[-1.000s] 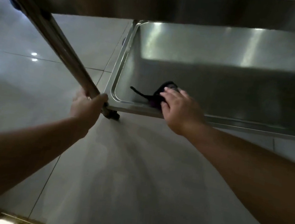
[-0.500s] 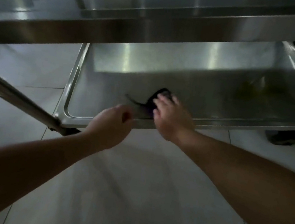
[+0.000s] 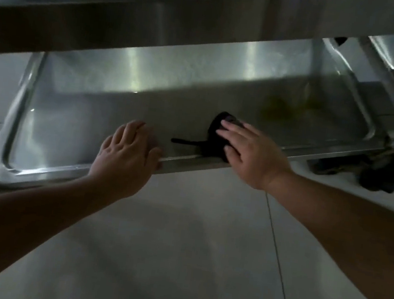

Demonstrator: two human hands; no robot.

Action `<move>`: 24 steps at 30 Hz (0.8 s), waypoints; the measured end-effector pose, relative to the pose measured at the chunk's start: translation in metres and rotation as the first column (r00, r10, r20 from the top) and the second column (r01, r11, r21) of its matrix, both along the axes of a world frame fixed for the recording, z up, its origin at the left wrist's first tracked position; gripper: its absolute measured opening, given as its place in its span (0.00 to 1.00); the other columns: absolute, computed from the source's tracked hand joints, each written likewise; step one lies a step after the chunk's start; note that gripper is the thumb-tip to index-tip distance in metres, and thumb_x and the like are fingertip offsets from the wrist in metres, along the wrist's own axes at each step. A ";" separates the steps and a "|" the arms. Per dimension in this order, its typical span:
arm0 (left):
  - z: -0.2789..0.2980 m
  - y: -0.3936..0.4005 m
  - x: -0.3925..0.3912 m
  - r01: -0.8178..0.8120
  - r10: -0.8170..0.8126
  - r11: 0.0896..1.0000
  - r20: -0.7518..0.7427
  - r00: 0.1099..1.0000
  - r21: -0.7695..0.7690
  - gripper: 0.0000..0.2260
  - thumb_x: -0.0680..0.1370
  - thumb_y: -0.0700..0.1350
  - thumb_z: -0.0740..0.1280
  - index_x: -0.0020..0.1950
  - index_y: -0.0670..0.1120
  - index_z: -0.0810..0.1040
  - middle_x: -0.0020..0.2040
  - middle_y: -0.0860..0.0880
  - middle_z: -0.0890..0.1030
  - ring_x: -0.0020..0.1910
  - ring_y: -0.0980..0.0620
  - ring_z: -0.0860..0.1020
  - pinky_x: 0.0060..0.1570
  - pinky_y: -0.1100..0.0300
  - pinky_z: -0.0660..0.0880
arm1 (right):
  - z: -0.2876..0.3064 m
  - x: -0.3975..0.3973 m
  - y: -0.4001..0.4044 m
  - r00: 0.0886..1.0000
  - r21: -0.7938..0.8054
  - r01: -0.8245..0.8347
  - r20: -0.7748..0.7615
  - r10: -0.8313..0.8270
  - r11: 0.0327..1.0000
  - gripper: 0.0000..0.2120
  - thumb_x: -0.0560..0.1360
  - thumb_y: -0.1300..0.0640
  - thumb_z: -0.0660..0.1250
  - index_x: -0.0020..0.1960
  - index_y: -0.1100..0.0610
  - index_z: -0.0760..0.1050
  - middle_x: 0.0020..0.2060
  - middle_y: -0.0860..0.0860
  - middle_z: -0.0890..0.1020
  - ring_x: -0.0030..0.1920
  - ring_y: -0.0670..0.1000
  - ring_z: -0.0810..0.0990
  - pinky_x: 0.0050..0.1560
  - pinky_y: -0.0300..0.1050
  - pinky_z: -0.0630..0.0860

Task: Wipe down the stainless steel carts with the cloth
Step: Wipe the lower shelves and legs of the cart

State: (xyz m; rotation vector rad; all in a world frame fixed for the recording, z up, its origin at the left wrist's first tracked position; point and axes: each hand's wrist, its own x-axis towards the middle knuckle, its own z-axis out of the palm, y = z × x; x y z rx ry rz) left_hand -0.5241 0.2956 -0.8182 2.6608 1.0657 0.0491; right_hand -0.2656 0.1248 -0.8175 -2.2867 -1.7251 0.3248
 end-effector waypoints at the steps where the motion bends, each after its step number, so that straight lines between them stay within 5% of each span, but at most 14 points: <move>1: -0.005 -0.003 0.004 0.006 -0.006 1.000 0.011 1.000 0.012 0.28 0.84 0.64 0.52 0.80 0.52 0.62 0.78 0.48 0.64 0.79 0.43 0.61 0.77 0.40 0.62 | 0.000 0.023 -0.014 0.999 -0.021 0.043 0.008 -0.043 0.999 0.24 0.84 0.46 0.56 0.77 0.51 0.73 0.79 0.48 0.70 0.79 0.57 0.67 0.79 0.56 0.64; 5: -0.021 -0.010 0.016 -0.003 0.002 0.999 0.027 1.000 0.047 0.32 0.84 0.67 0.48 0.83 0.52 0.59 0.83 0.48 0.59 0.85 0.46 0.53 0.81 0.43 0.55 | -0.004 0.114 -0.059 0.964 -0.045 0.267 0.035 -0.265 0.963 0.29 0.82 0.42 0.51 0.77 0.50 0.72 0.80 0.48 0.69 0.79 0.56 0.67 0.80 0.57 0.64; 9: -0.034 -0.018 0.014 -0.030 0.028 0.996 0.023 0.999 0.088 0.33 0.85 0.67 0.46 0.85 0.51 0.57 0.86 0.48 0.58 0.86 0.48 0.52 0.82 0.46 0.52 | -0.011 0.165 -0.072 0.718 0.004 0.695 0.039 -0.695 0.719 0.26 0.84 0.46 0.52 0.78 0.51 0.71 0.81 0.49 0.67 0.79 0.58 0.66 0.79 0.58 0.63; 12: -0.038 -0.021 0.015 -0.043 0.041 0.988 0.015 0.999 0.148 0.31 0.86 0.64 0.48 0.85 0.48 0.59 0.85 0.46 0.60 0.85 0.46 0.55 0.82 0.46 0.54 | -0.014 0.142 -0.041 0.635 -0.014 0.771 0.103 -0.766 0.637 0.27 0.84 0.46 0.49 0.80 0.50 0.68 0.82 0.50 0.64 0.80 0.60 0.64 0.78 0.63 0.61; 16: -0.038 -0.024 0.021 -0.053 0.057 0.985 -0.018 0.998 0.166 0.32 0.86 0.64 0.47 0.85 0.47 0.59 0.85 0.46 0.60 0.85 0.46 0.54 0.83 0.47 0.52 | -0.011 0.063 -0.002 0.850 -0.001 0.521 0.100 -0.518 0.854 0.25 0.84 0.47 0.53 0.79 0.49 0.69 0.82 0.47 0.65 0.79 0.60 0.65 0.77 0.58 0.65; 19: -0.038 -0.025 0.021 -0.037 0.043 0.982 -0.027 0.999 0.186 0.32 0.86 0.63 0.49 0.85 0.46 0.60 0.85 0.45 0.60 0.85 0.46 0.55 0.83 0.46 0.54 | -0.009 0.003 0.019 0.990 0.022 0.137 0.042 -0.138 0.990 0.25 0.83 0.44 0.55 0.79 0.45 0.71 0.81 0.44 0.67 0.80 0.57 0.65 0.78 0.55 0.64; 22: -0.036 -0.023 0.014 -0.021 0.023 0.977 -0.008 1.000 0.211 0.32 0.85 0.62 0.53 0.85 0.45 0.62 0.84 0.43 0.63 0.84 0.43 0.58 0.82 0.45 0.57 | -0.009 -0.010 0.018 0.968 0.017 -0.246 -0.038 0.247 0.969 0.24 0.82 0.44 0.57 0.78 0.43 0.71 0.80 0.43 0.68 0.81 0.53 0.63 0.78 0.48 0.59; 24: -0.036 -0.023 0.014 -0.016 0.019 0.976 -0.014 1.000 0.216 0.32 0.85 0.62 0.53 0.85 0.46 0.62 0.84 0.44 0.63 0.84 0.44 0.58 0.82 0.45 0.56 | -0.007 0.025 0.004 0.978 0.017 -0.201 -0.059 0.201 0.980 0.24 0.82 0.47 0.59 0.77 0.45 0.73 0.79 0.44 0.70 0.80 0.54 0.66 0.80 0.50 0.60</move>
